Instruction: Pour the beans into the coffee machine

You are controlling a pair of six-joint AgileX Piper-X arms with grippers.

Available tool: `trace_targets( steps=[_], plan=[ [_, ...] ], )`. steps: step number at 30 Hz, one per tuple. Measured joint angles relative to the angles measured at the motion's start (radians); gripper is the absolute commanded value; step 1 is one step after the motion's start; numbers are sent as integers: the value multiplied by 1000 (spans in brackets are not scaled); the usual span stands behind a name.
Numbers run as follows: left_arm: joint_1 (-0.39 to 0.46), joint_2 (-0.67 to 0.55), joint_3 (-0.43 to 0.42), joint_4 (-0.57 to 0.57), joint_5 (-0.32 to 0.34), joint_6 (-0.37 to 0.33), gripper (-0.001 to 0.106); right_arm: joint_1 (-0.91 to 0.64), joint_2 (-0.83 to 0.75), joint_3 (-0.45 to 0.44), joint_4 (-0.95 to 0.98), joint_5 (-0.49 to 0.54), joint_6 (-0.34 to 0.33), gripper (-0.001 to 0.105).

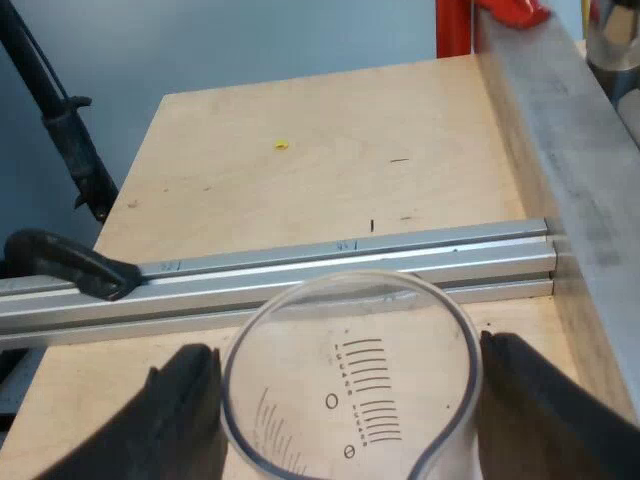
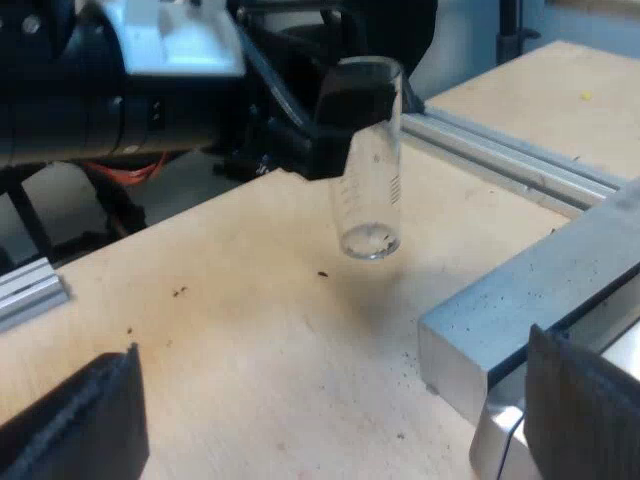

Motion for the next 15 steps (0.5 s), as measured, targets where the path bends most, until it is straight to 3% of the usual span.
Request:
trace_targets(
  steps=[7, 15],
  plan=[
    [0, 136, 0, -132, -3, 0, 3, -15, 35, 0, -12, 0, 30, 78],
    [0, 200, 0, -169, -3, 0, 3, -54, 49, 0, -12, 2, 36, 78]
  ],
)
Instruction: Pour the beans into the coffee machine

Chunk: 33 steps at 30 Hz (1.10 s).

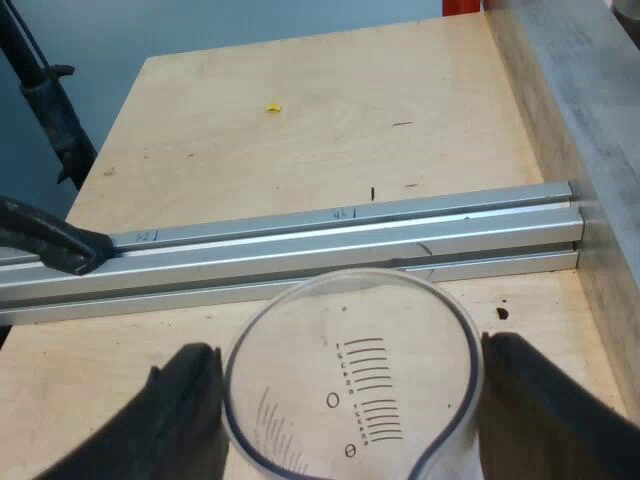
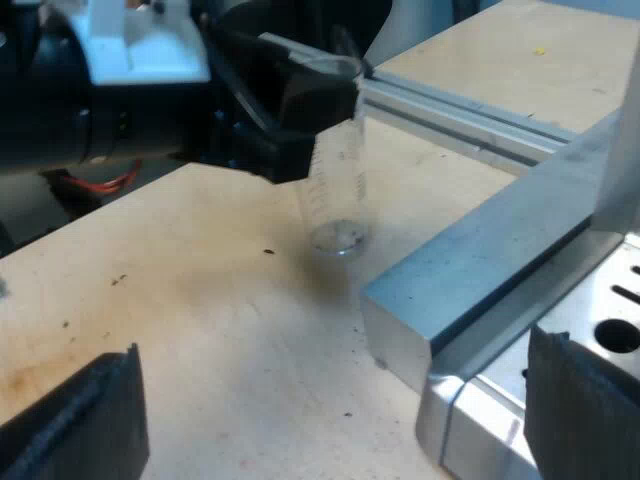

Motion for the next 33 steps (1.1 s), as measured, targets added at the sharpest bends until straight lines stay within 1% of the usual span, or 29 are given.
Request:
trace_targets(
  steps=[4, 6, 7, 9, 11, 12, 13, 16, 18, 19, 21, 22, 25, 28, 29, 30, 33],
  plan=[
    [0, 2, 0, 0, 4, 0, 3, 0, 0, 0, 0, 0, 0, 78],
    [0, 1, 0, 0, 25, 0, 5, 0, 0, 0, 0, 0, 0, 78],
    [0, 1, 0, 4, 30, 0, 11, 0, 0, 0, 0, 0, 0, 78],
    [0, 1, 0, 7, 34, 0, 25, 0, 0, 0, 0, 0, 0, 78],
    [0, 1, 0, 6, 33, 0, 43, 0, 0, 0, 0, 0, 16, 78],
    [0, 1, 0, 6, 33, 0, 45, 0, 0, 0, 0, 0, 19, 78],
    [0, 1, 0, 6, 33, 0, 52, 0, 0, 0, 0, 0, 28, 78],
    [0, 1, 0, 6, 35, 0, 60, 0, 0, 0, 0, 0, 32, 78],
    [0, 1, 0, 10, 39, 0, 63, 0, 0, 0, 0, 0, 32, 78],
    [0, 1, 0, 18, 45, 0, 63, 0, 0, 0, 0, 0, 32, 78],
    [0, 1, 0, 42, 62, 0, 66, 0, 0, 0, 0, 0, 32, 78],
    [0, 1, 0, 70, 72, 0, 68, 0, 0, 0, 0, 0, 32, 78],
    [0, 1, -2, 183, 74, 0, 68, 0, 0, 0, 0, 0, 32, 78],
    [0, 1, -2, 233, 74, 0, 68, 0, 0, 0, 0, -2, 32, 78],
    [0, -9, -2, 320, 76, 0, 68, 0, 0, 0, 0, -2, 32, 78],
    [0, -13, -2, 337, 76, 0, 68, 0, 0, 0, 0, -2, 32, 78],
    [0, -59, -7, 473, 79, -11, 68, 0, 0, 0, 0, -2, 32, 78]
  ],
)
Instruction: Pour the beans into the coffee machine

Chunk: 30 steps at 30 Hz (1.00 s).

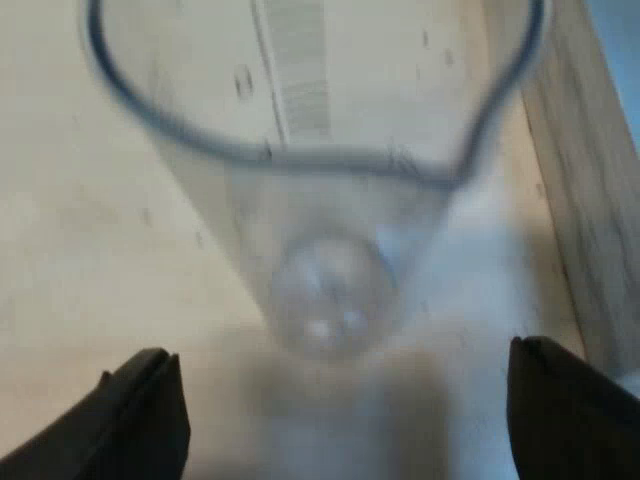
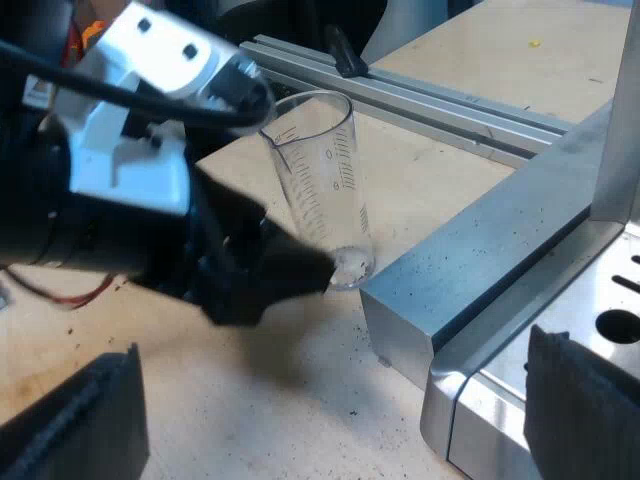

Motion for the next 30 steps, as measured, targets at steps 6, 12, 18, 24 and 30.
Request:
trace_targets(
  steps=[6, 12, 18, 24, 30],
  plan=[
    [0, -95, -97, 227, 0, -34, 67, 0, 0, 0, 0, 0, 0, 78],
    [0, -148, -176, 428, 0, -37, 67, 0, -37, 0, 74, -8, 1, 78],
    [0, -387, -287, 771, 0, -107, 67, 0, -239, 0, 310, -7, -30, 78],
    [0, -548, -392, 868, 1, -155, 67, 0, -348, -9, 444, 2, -52, 78],
    [-5, -632, -531, 923, 80, -159, 67, 0, -511, -109, 749, 91, -60, 78]
  ],
)
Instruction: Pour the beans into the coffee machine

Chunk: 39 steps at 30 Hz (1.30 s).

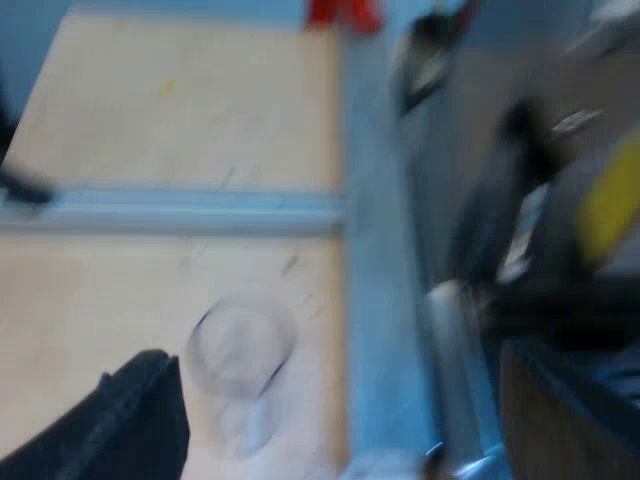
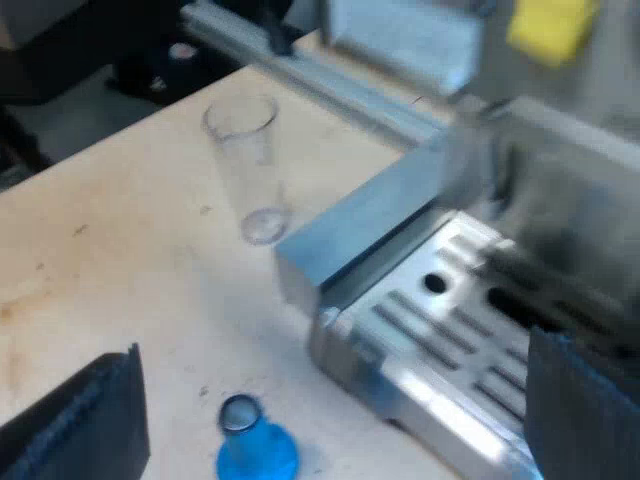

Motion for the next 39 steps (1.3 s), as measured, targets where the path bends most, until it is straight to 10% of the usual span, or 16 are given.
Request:
trace_targets(
  steps=[17, 30, 39],
  plan=[
    [-45, -2, -184, -73, 121, -61, 67, -406, -289, -301, 476, 131, -46, 78],
    [-93, -2, -191, -57, 116, -54, 67, -1075, -434, -303, 665, -254, -51, 78],
    [-173, -90, -197, -33, -40, 7, 67, -1258, -510, -304, 704, -318, -75, 78]
  ],
)
